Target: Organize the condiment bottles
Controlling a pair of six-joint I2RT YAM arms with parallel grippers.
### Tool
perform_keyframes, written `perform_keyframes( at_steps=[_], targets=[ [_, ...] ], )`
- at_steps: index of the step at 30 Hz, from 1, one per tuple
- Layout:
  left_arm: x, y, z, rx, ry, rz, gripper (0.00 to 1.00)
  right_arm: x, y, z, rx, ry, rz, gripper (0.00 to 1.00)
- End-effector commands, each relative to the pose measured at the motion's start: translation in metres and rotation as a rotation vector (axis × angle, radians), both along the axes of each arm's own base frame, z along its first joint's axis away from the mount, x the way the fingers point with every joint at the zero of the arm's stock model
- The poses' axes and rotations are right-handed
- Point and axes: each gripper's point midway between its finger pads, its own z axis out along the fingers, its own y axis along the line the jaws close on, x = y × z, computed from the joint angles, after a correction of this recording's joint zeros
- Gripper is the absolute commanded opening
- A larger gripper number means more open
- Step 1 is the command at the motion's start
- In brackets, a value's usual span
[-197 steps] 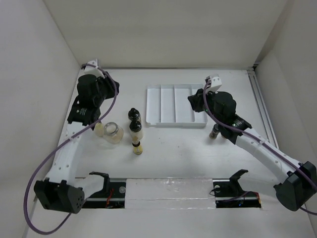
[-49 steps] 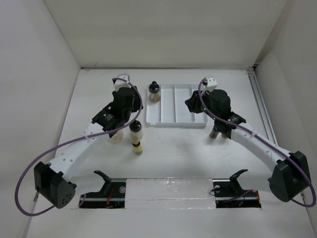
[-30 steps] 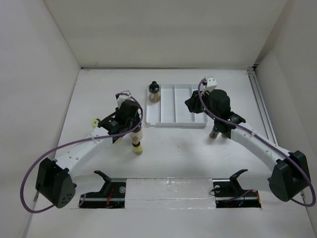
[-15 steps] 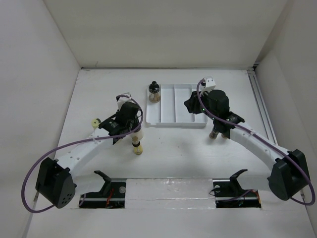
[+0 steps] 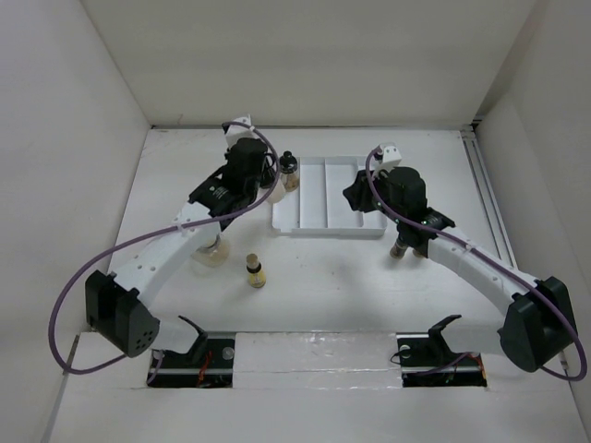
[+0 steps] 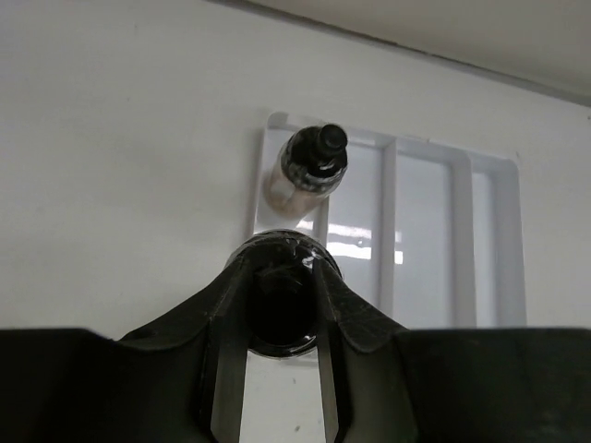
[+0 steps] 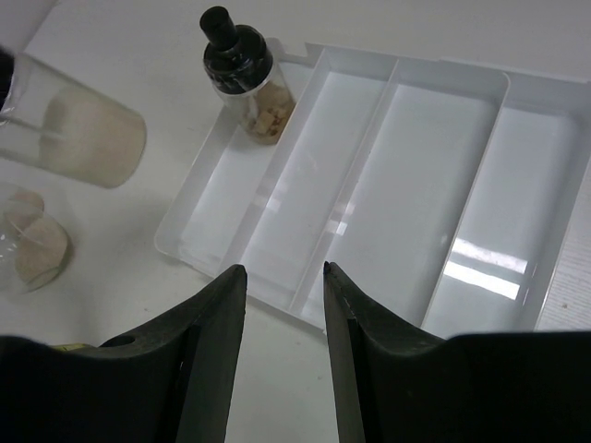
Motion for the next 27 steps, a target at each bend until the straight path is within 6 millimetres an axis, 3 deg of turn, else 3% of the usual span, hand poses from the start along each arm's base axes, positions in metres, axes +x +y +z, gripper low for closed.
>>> perform_keyframes(
  at_steps=[1,7,10,13,18,25,27],
  targets=[
    [0.028,-0.021,0.025,-0.026,-0.089,-0.028,0.10,0.004,0.012,0.030,0.043,-0.068,0.025,0.45],
    [0.060,-0.044,-0.011,0.015,-0.033,-0.042,0.10,0.005,0.011,0.030,0.041,-0.069,0.016,0.45],
    [0.068,-0.044,-0.031,0.035,-0.002,-0.033,0.10,0.005,0.011,0.030,0.041,-0.069,0.016,0.45],
    [0.072,-0.048,-0.034,0.027,-0.007,-0.041,0.10,0.005,0.011,0.030,0.041,-0.069,0.016,0.45],
    [0.072,-0.057,-0.058,0.029,0.031,-0.077,0.10,0.006,0.011,0.027,0.037,-0.061,0.016,0.45],
    [0.069,-0.050,-0.091,0.077,0.088,-0.057,0.10,0.006,0.011,0.027,0.037,-0.061,0.016,0.45],
    [0.065,-0.054,-0.100,0.089,0.105,-0.068,0.17,0.006,0.011,0.027,0.037,-0.061,0.016,0.45]
  ],
)
